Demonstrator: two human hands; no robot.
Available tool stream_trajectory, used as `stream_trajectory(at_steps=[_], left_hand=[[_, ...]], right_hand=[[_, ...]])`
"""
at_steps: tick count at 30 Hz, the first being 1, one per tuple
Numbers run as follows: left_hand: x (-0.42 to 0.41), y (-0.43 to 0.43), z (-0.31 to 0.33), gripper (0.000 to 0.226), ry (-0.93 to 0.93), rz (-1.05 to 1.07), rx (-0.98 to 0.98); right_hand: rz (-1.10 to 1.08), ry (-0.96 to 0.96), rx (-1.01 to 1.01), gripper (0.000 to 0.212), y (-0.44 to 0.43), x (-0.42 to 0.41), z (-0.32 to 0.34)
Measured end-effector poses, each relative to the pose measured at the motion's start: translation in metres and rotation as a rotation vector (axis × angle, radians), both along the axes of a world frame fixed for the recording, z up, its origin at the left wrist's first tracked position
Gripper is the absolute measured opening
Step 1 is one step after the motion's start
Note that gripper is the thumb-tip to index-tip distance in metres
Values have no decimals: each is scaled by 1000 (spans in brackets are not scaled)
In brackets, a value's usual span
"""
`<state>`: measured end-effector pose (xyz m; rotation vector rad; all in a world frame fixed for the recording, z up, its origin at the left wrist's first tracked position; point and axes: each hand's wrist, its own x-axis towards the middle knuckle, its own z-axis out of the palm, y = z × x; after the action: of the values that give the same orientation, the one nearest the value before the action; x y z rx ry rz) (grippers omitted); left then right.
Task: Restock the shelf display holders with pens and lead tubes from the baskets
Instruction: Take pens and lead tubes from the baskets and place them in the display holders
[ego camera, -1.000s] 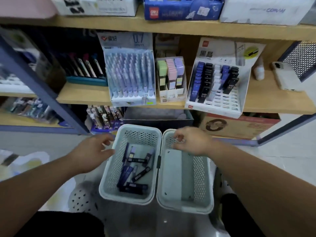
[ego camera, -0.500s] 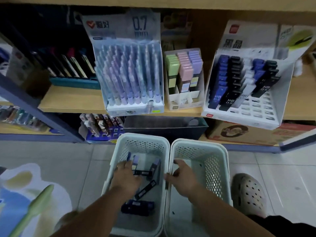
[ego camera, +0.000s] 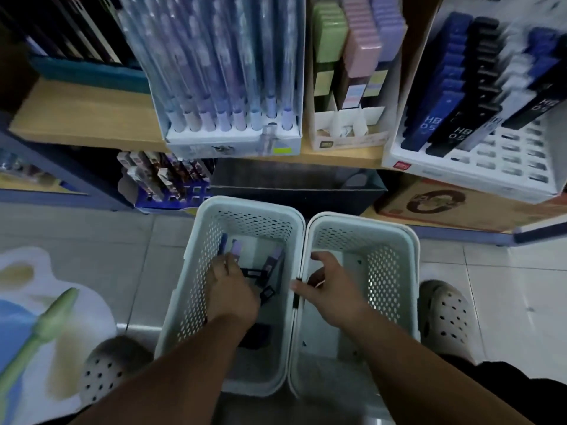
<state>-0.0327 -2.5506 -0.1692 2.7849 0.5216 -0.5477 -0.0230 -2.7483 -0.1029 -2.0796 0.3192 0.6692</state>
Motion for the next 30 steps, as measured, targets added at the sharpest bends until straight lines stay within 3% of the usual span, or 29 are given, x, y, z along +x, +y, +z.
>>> stream_trajectory(at_steps=[4, 9, 14, 20, 30], left_hand=[[4, -1, -8, 97, 87, 34, 28], [24, -7, -15, 86, 117, 224, -75], [13, 0, -30, 65, 50, 69, -52], [10, 2, -36, 87, -26, 44, -217], [34, -14, -43, 70, -20, 249, -480]], right_hand=[[1, -10, -14, 75, -1, -2, -2], [4, -24, -42, 75, 0, -3, -2], [5, 18, -16, 73, -2, -2, 0], [-18, 34, 28, 72, -2, -3, 0], [-18, 50, 55, 68, -4, -2, -1]])
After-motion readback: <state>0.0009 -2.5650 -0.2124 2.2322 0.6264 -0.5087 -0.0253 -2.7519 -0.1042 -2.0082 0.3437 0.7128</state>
